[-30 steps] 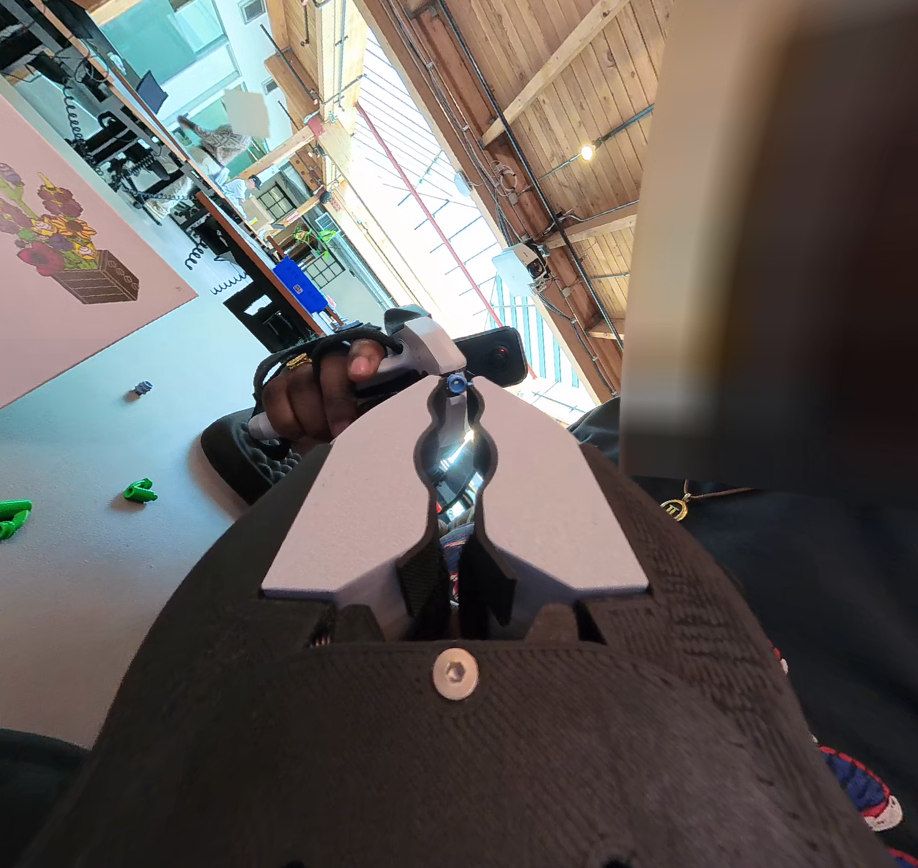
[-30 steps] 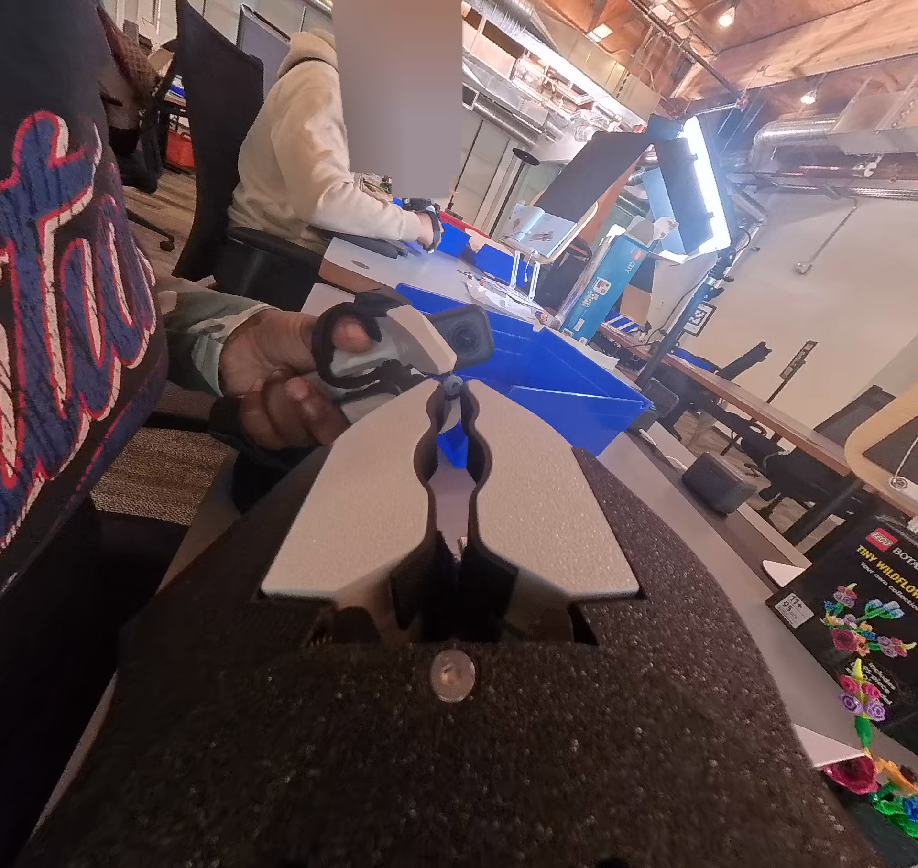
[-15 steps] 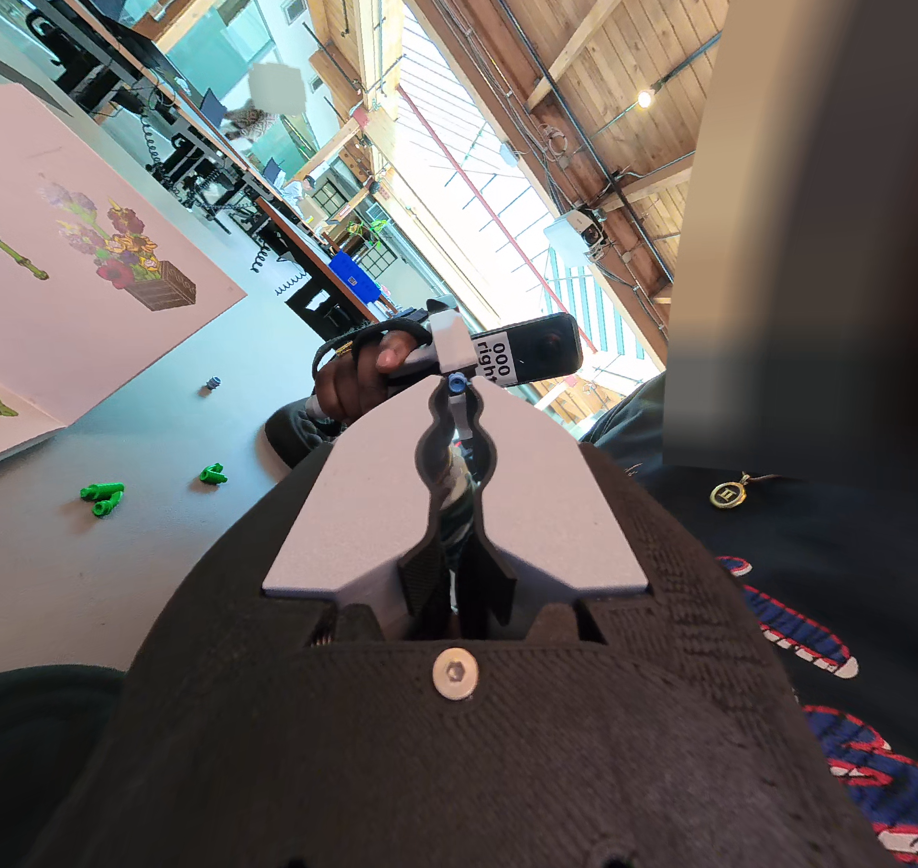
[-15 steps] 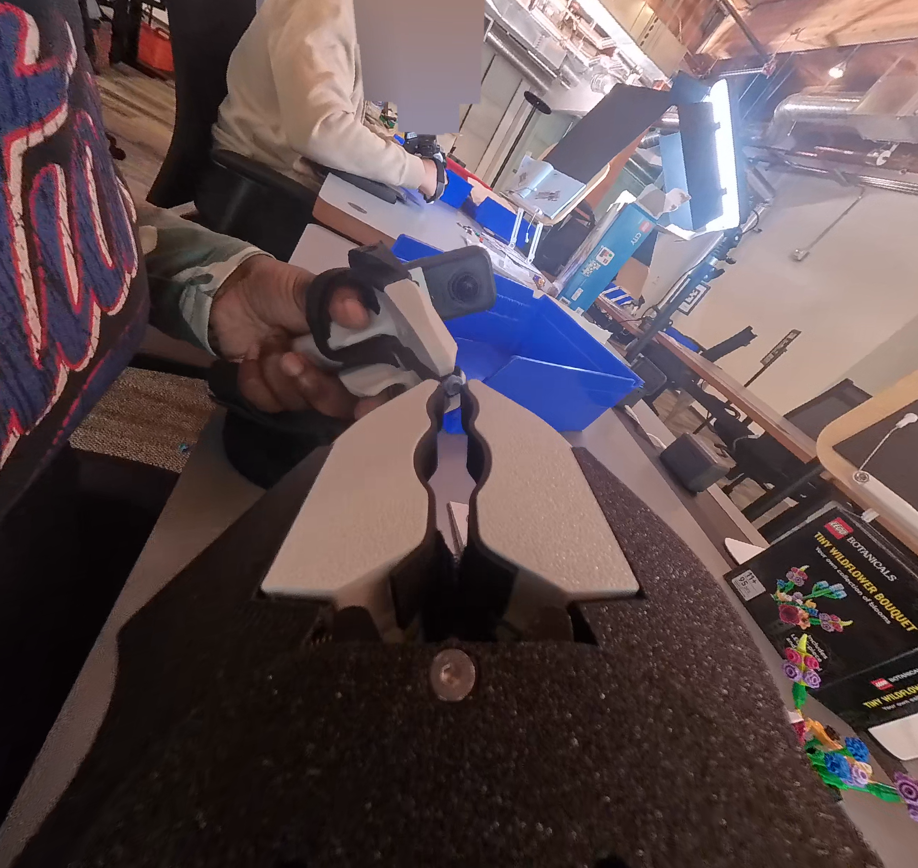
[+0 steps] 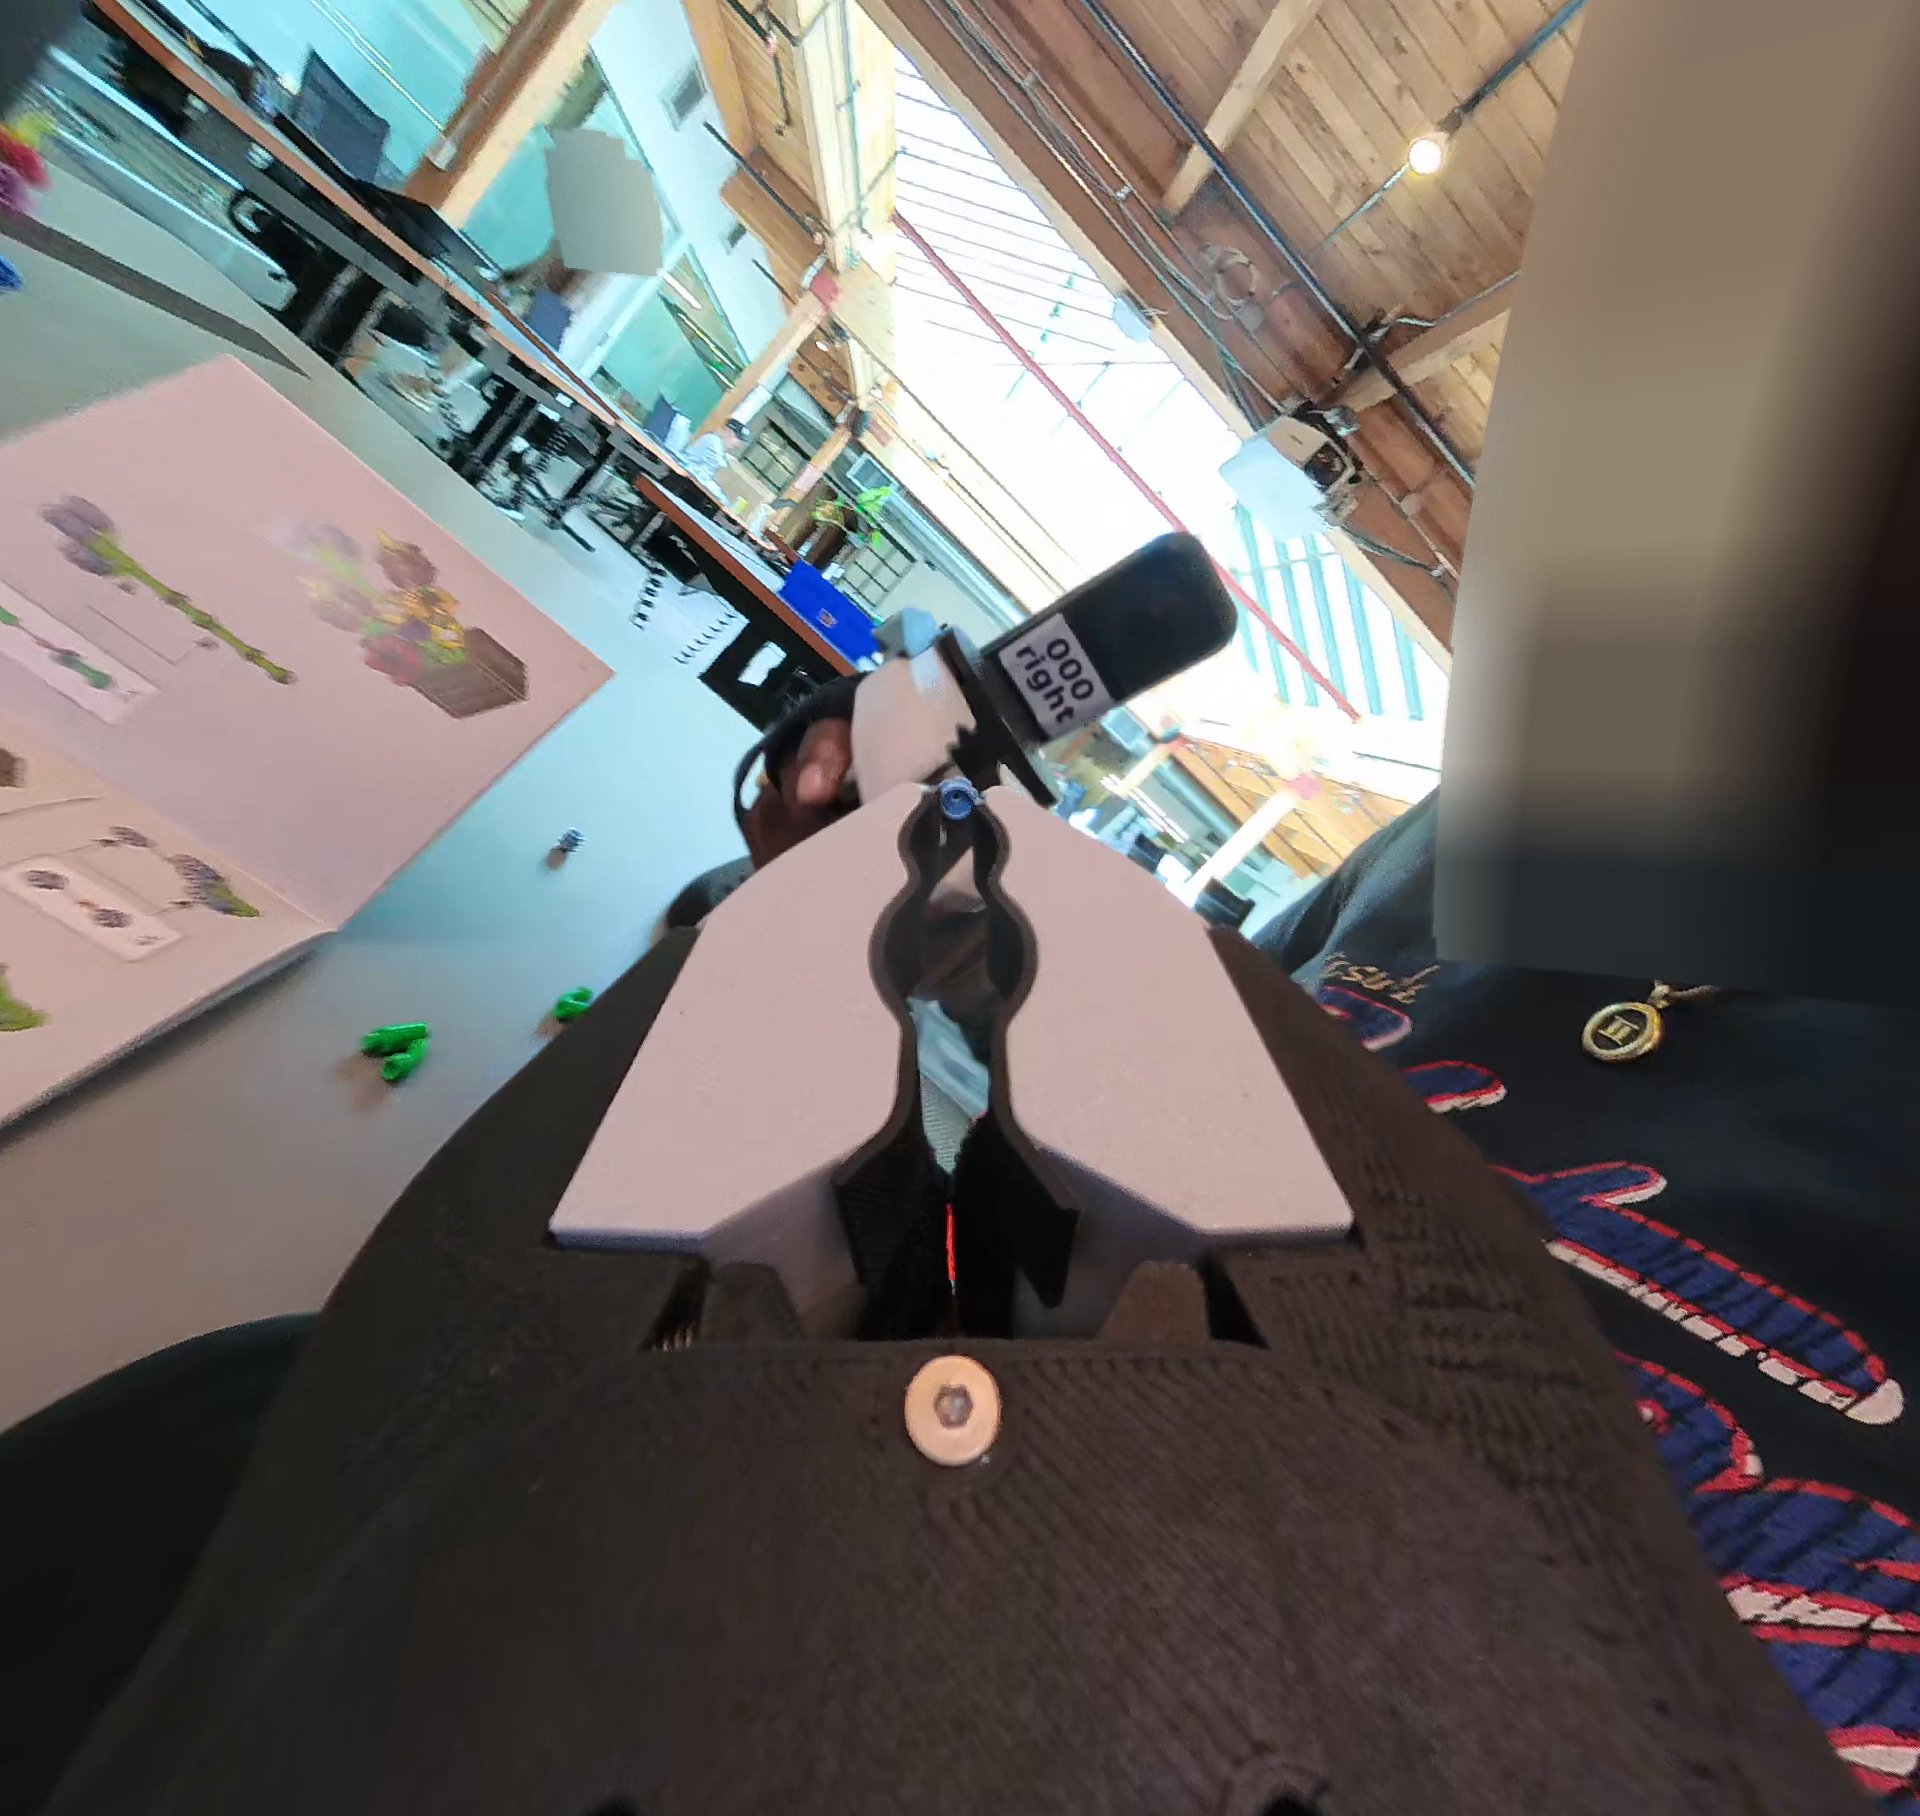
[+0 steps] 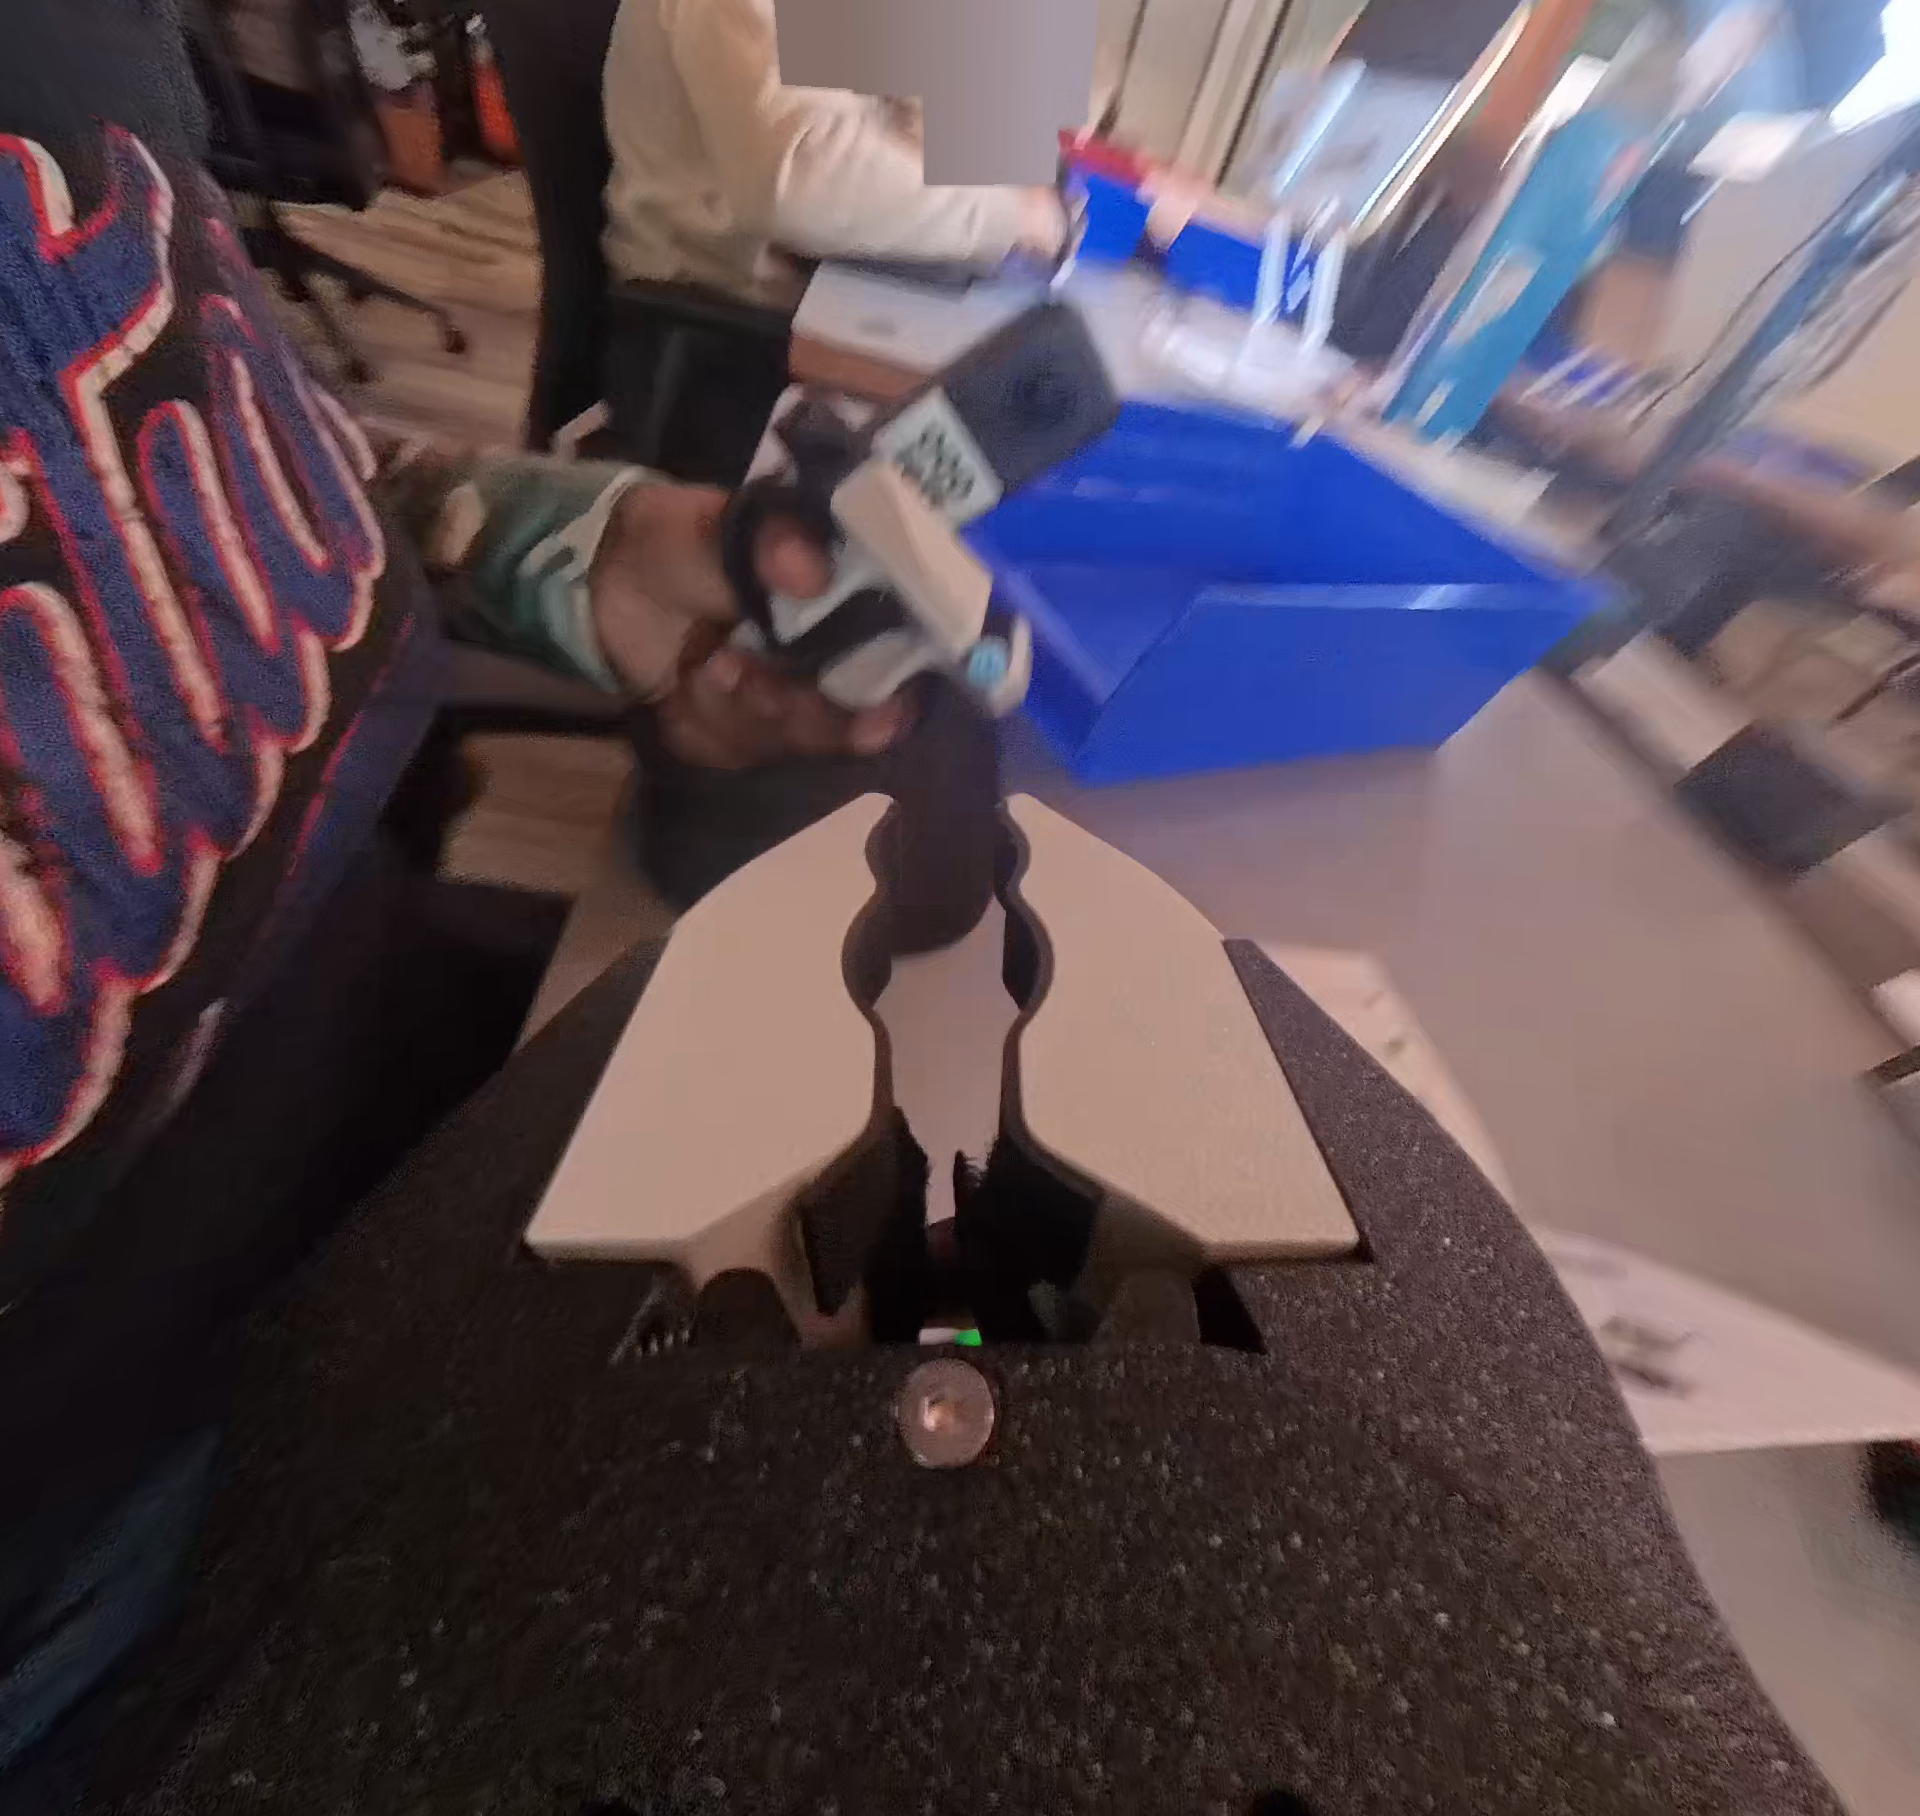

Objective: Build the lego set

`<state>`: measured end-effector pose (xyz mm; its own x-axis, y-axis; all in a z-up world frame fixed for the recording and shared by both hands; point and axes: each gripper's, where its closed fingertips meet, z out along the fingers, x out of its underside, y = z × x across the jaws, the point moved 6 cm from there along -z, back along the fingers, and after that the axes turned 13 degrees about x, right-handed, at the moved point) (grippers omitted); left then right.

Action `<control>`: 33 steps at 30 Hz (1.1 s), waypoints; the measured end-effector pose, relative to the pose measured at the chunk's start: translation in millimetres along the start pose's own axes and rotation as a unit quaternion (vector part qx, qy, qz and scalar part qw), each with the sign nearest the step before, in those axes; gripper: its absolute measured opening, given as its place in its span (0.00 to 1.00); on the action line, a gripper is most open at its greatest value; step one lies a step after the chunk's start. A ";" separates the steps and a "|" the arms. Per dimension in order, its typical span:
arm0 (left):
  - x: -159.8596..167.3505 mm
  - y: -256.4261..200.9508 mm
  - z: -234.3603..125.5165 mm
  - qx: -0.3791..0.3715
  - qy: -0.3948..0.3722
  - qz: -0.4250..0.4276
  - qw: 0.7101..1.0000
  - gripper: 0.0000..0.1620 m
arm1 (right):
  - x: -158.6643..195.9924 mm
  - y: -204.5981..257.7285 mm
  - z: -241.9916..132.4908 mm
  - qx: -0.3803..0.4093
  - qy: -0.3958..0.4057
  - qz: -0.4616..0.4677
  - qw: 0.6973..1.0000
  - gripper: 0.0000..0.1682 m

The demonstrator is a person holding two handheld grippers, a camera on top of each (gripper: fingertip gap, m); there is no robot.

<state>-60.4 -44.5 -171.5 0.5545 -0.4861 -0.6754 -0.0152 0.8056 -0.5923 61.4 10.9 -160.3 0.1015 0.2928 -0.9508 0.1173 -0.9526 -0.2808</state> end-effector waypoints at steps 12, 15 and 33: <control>-8.2 0.8 -17.5 -0.026 -0.022 0.046 0.998 0.04 | 69.8 32.1 -5.4 -0.128 0.345 0.038 0.929 0.10; -8.0 -0.1 -18.0 -0.017 -0.022 0.046 0.999 0.04 | 71.4 34.1 -4.2 -0.115 0.353 0.025 0.928 0.09; -3.8 -1.7 -15.3 -0.013 0.001 0.053 0.999 0.04 | 69.7 30.2 -14.8 -0.071 0.316 0.010 0.946 0.02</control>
<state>-75.2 -49.3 -174.7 0.5469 -0.4002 -0.7353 -0.0954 0.8428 -0.5297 86.6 3.8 -233.2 0.6708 0.3085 -0.6744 0.2358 -0.9509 -0.2005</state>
